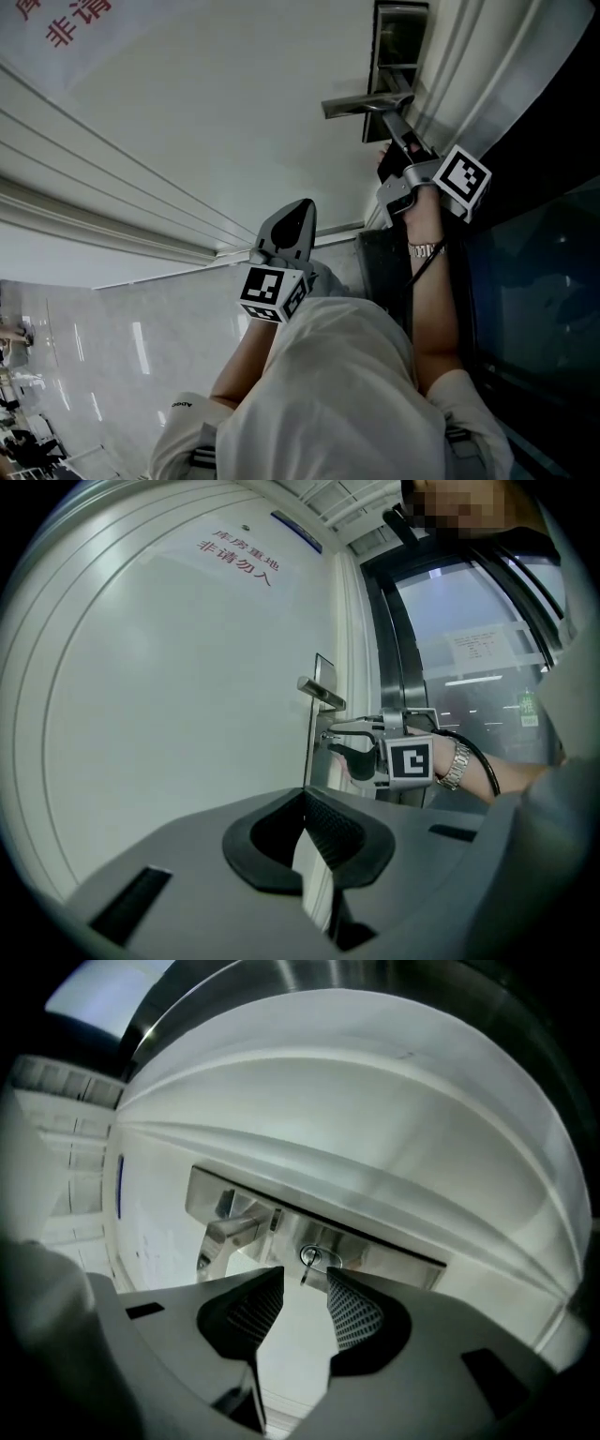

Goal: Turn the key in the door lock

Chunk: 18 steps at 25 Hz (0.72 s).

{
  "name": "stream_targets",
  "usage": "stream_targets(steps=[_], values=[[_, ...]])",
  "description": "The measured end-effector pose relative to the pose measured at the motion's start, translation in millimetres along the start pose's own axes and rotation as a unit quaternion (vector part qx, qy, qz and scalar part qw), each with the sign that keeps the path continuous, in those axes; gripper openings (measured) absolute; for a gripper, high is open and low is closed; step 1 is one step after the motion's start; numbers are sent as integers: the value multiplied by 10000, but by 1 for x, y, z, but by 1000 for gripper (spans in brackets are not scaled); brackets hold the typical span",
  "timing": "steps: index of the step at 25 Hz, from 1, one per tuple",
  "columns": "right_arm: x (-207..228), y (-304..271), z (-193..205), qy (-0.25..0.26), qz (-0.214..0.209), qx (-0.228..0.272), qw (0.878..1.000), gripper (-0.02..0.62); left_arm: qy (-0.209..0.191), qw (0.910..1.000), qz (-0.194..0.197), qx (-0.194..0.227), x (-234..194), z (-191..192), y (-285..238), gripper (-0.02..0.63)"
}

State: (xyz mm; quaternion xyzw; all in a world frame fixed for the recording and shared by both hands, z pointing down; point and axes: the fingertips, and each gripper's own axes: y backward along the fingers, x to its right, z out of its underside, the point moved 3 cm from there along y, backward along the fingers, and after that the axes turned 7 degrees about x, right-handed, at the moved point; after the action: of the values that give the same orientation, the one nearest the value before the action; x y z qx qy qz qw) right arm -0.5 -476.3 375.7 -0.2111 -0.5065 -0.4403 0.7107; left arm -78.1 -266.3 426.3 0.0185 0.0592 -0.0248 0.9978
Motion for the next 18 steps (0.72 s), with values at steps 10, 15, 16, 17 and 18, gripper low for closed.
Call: stream_targets(steps=[10,15,16,17,18], values=[[10,10,16,4971,1059,-529,8596,163,-35,9999,130,30,5,-1,1,9],[-5,17,14,6335,1250,-364,7627,163,-67,9997,243,3,8,-1,4,9],[-10,17,14,6653,1257,-342,7352,163,-70,9996,264,11,8,-2,4,9],[-14,17,13,6937,1251,-346,7085,163,-70,9996,287,25,9,-3,3,9],[-17,16,13,7192,1243,-380,6825,163,-70,9995,314,39,10,-4,3,9]])
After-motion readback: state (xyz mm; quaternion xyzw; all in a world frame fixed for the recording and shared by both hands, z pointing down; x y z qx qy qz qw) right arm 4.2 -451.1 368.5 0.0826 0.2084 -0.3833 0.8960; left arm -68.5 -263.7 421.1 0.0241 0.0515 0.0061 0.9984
